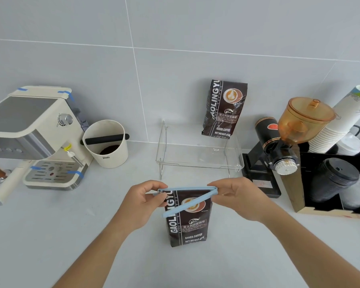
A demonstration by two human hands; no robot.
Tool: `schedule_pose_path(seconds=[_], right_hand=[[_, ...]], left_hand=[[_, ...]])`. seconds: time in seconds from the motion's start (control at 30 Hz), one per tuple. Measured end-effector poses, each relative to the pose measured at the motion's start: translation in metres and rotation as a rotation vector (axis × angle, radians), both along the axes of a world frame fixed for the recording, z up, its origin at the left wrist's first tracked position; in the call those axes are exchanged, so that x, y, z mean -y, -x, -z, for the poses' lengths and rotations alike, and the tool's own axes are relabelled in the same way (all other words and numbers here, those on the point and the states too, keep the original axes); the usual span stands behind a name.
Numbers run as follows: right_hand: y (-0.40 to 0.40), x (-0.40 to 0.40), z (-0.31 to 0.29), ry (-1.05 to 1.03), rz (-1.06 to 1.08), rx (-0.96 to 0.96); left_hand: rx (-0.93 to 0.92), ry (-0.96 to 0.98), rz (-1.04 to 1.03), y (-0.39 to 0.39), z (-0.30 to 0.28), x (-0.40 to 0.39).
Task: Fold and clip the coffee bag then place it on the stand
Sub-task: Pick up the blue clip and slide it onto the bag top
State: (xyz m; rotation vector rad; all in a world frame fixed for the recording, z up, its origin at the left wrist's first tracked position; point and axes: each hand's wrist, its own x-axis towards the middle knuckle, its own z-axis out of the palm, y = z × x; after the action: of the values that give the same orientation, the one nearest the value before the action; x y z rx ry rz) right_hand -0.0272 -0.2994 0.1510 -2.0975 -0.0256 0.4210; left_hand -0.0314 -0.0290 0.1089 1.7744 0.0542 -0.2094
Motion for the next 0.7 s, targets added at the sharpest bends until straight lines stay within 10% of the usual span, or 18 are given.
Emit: schedule_pose_path(seconds=[0.7], right_hand=[[0.006, -0.003, 0.024, 0.089, -0.028, 0.267]], left_hand=[[-0.036, 0.052, -0.009, -0.004, -0.006, -0.002]])
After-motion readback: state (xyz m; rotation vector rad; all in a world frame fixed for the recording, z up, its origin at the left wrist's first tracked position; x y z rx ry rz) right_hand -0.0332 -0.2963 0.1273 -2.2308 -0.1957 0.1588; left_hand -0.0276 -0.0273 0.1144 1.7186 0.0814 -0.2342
